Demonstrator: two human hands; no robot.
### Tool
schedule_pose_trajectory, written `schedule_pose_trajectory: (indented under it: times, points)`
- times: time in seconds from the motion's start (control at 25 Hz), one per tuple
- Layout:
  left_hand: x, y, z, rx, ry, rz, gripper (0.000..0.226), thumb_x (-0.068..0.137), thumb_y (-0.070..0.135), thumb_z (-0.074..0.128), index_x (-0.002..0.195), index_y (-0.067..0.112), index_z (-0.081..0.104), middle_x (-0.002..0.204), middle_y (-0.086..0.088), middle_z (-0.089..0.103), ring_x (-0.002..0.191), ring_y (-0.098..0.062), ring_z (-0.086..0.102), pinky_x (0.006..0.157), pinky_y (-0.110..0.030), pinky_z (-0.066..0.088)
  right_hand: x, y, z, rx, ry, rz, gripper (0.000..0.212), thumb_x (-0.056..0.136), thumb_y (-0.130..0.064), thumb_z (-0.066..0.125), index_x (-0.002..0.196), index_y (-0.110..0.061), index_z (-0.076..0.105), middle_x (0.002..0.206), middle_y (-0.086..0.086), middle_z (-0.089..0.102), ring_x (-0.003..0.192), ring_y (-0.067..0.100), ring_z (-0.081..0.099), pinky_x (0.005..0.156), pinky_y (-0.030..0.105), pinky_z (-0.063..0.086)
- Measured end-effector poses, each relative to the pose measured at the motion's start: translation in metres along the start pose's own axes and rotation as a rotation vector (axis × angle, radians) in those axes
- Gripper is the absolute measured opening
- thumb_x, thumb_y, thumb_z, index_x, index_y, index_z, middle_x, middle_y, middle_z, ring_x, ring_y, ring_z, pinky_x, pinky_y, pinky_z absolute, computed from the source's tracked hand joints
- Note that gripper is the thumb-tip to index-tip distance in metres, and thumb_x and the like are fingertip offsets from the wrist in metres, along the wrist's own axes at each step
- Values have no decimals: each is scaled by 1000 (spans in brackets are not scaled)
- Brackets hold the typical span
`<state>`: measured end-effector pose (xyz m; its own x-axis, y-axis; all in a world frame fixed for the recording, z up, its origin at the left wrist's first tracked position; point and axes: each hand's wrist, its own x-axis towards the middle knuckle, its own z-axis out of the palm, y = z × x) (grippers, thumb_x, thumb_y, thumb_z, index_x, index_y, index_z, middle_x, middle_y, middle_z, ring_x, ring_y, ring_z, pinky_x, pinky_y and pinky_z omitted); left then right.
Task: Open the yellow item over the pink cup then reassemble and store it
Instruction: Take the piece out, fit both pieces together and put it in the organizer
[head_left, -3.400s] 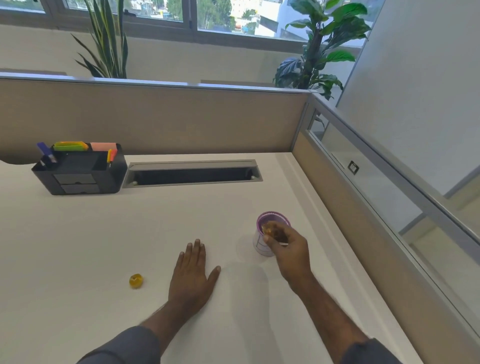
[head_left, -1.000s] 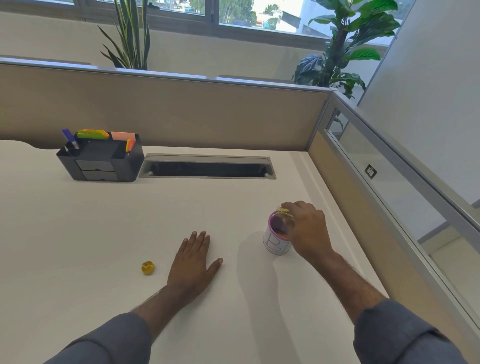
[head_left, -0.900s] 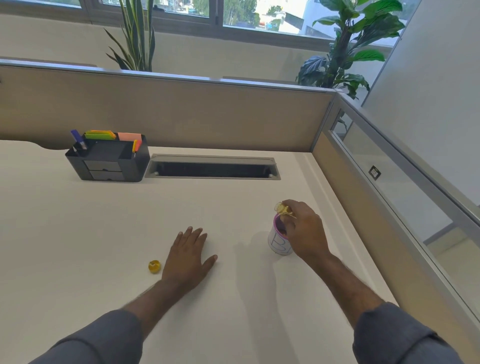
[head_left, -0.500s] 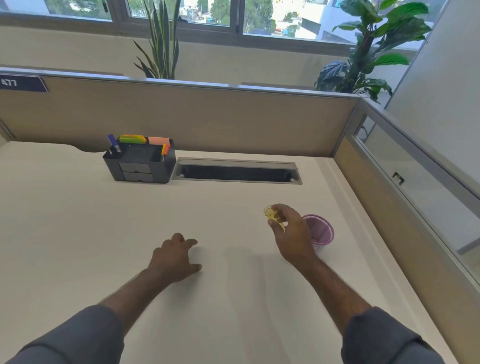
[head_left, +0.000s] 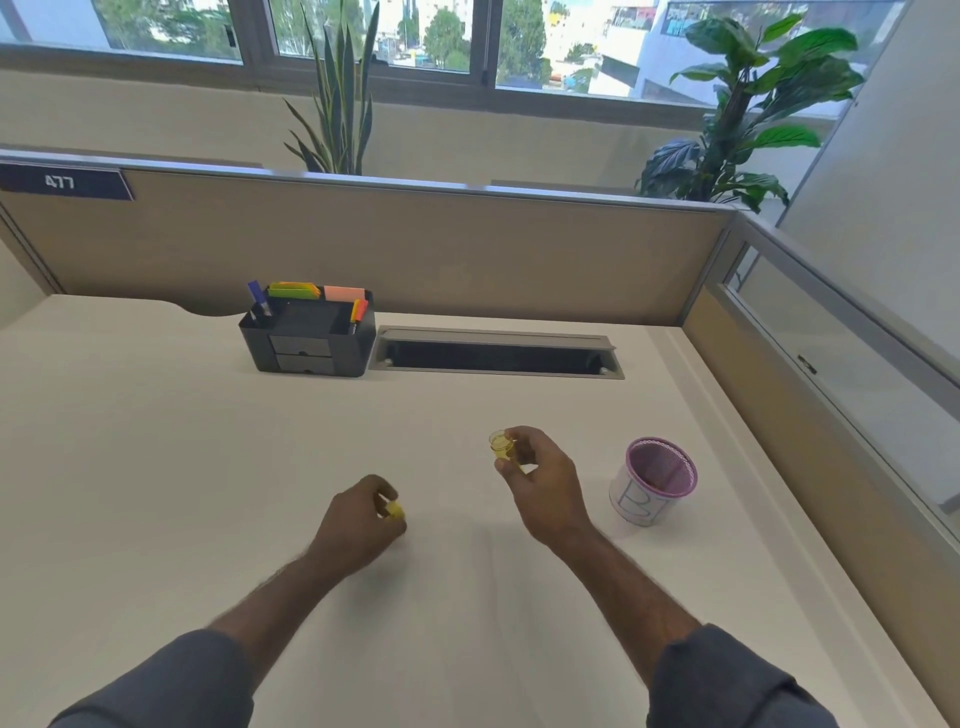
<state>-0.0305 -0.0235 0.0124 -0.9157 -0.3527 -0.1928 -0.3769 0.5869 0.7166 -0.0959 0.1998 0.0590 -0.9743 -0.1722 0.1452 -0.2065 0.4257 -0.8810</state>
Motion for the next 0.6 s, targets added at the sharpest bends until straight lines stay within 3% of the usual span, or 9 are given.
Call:
schedule_pose_trajectory:
  times: [0.08, 0.2, 0.4, 0.6]
  points:
    - [0, 14, -11, -334, 12, -51, 23, 82, 17, 72, 102, 25, 64, 93, -3, 70, 79, -21, 65, 72, -34, 53, -5, -6, 10, 50, -7, 10, 24, 89, -10, 68, 109, -21, 64, 98, -8, 68, 88, 2, 61, 70, 12, 46]
    - [1, 35, -23, -667, -34, -69, 21, 88, 24, 72, 109, 29, 68, 106, -3, 73, 93, -19, 69, 79, -36, 54, -13, -15, 24, 109, -42, 22, 24, 91, -13, 67, 114, -18, 66, 104, -7, 70, 89, 7, 62, 72, 13, 50]
    - [-5, 53, -31, -1018, -49, -169, 30, 90, 23, 71, 116, 12, 62, 109, -3, 79, 108, -22, 69, 84, -38, 52, -22, -33, 40, 190, -107, 40, 27, 90, -14, 68, 117, -17, 68, 106, -2, 71, 85, 13, 62, 71, 29, 58]
    - [-14, 60, -28, -1097, -90, -132, 25, 92, 27, 67, 115, 19, 68, 110, 0, 79, 112, -24, 68, 89, -38, 51, -25, -46, 49, 142, -86, -19, 21, 87, -15, 72, 108, -13, 70, 95, -1, 73, 77, 7, 61, 63, 9, 48]
